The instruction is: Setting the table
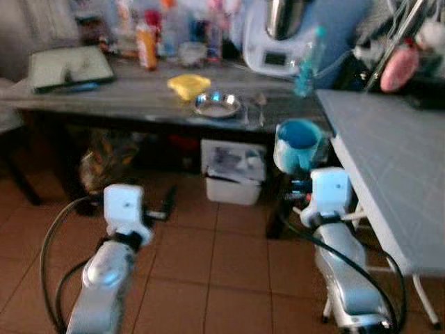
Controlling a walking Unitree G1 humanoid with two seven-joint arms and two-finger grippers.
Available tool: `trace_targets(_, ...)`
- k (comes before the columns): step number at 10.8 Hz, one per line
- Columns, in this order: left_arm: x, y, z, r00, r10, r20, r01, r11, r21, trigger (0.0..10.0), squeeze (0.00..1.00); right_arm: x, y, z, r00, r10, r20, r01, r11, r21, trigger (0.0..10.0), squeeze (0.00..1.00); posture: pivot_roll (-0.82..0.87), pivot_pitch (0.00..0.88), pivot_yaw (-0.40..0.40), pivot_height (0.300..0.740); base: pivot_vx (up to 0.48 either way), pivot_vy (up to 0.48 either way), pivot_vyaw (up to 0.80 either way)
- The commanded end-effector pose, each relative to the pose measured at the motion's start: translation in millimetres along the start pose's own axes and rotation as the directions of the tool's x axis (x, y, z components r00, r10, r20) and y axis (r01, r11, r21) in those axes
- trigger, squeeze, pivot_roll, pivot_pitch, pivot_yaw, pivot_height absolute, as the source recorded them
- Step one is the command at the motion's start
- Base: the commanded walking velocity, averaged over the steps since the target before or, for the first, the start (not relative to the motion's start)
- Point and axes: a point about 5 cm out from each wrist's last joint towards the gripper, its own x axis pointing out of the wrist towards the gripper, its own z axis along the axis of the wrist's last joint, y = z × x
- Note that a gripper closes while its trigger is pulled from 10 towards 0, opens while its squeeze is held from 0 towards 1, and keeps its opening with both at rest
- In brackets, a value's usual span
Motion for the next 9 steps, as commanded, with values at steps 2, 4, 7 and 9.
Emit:
trace_targets(2,4.7,-10.0,8.5,0.999,-0.032,0.038,0.032,0.999,-0.012,10.0,0.0,-1.7,-11.8,1.4,0.999,-0.033,0.01,0.033,0.999,-0.02,10.0,0.0,0.14,0.002,-0.047,0.74,0.48,0.0,0.0)
trace_targets(4,5.3,-10.5,8.0,0.999,-0.037,0.034,0.038,0.999,-0.01,10.0,0.0,-1.8,-11.8,0.7,0.999,-0.037,0.009,0.037,0.999,-0.023,10.0,0.0,0.14,0.0,-0.045,0.74,0.48,0.0,0.0)
trace_targets(7,6.2,-11.5,8.6,0.999,-0.041,0.036,0.041,0.999,-0.01,10.0,0.0,-1.2,-10.7,0.1,0.999,-0.032,0.011,0.032,0.999,-0.026,10.0,0.0,0.14,0.0,-0.049,0.74,0.48,0.0,0.16)
trace_targets(9,6.9,-11.4,9.4,0.998,-0.041,0.039,0.042,0.999,-0.009,10.0,0.0,-0.1,-10.8,0.1,0.999,-0.031,0.012,0.031,0.999,-0.025,10.0,0.0,0.15,0.0,-0.05,0.74,0.48,0.0,0.0)
